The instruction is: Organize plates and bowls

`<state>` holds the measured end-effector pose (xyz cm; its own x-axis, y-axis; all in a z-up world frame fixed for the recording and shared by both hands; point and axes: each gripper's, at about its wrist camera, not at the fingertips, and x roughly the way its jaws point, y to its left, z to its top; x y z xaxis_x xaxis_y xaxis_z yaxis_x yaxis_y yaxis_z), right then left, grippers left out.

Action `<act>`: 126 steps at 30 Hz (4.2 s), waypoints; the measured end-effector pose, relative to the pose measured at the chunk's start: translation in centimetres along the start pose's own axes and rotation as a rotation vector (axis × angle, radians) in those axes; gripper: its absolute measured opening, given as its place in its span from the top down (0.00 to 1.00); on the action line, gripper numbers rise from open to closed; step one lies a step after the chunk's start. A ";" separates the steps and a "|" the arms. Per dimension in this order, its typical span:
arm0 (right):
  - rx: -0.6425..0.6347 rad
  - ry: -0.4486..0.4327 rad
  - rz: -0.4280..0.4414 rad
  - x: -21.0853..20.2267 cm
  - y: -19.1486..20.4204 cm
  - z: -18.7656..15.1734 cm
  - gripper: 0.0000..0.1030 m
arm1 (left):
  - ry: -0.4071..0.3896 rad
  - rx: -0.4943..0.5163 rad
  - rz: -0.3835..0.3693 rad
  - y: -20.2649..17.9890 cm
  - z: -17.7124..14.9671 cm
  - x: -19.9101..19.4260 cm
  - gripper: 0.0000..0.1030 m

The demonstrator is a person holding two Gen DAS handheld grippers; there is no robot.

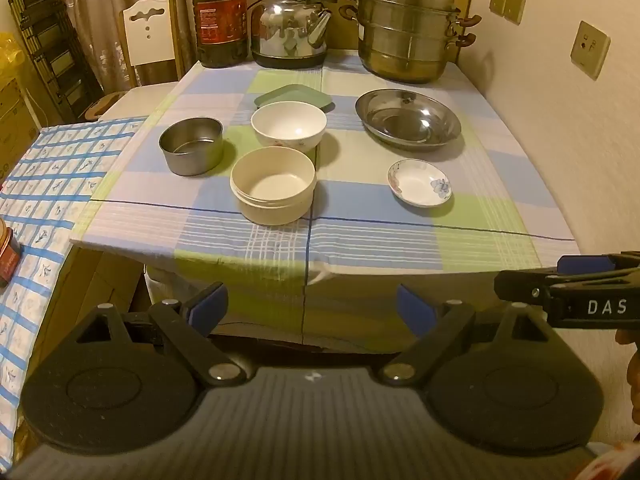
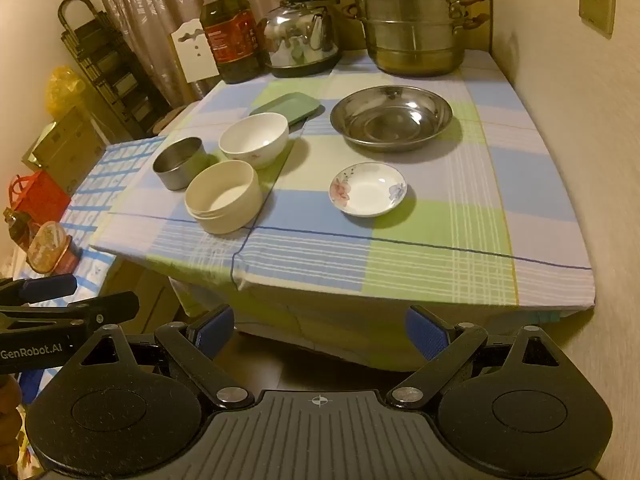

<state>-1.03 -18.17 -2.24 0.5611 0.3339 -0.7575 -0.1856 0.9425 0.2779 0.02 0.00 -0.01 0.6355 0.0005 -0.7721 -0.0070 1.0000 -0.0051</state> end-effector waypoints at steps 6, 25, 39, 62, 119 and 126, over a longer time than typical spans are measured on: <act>0.004 0.001 0.008 0.0 0.0 0.0 0.10 | -0.001 0.001 0.002 0.0 0.0 0.0 0.13; 0.007 0.002 -0.004 0.5 -0.1 0.4 0.10 | 0.000 0.006 -0.006 0.6 0.2 0.4 0.13; 0.006 0.002 -0.007 0.6 0.1 0.4 0.10 | 0.003 0.004 -0.004 0.4 0.4 0.6 0.13; 0.011 0.004 -0.009 0.7 0.0 0.6 0.10 | 0.005 0.003 -0.004 0.3 0.4 0.7 0.13; -0.011 -0.012 0.000 4.0 -0.2 5.2 0.10 | 0.015 -0.059 0.002 3.9 4.3 3.9 0.13; 0.059 -0.059 0.003 6.5 -0.6 8.2 0.10 | 0.012 -0.045 -0.008 6.4 8.3 7.0 0.13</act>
<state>9.37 -16.69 -2.52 0.6073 0.3336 -0.7210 -0.1406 0.9384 0.3158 10.81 6.46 -0.20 0.6266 -0.0075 -0.7793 -0.0367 0.9986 -0.0391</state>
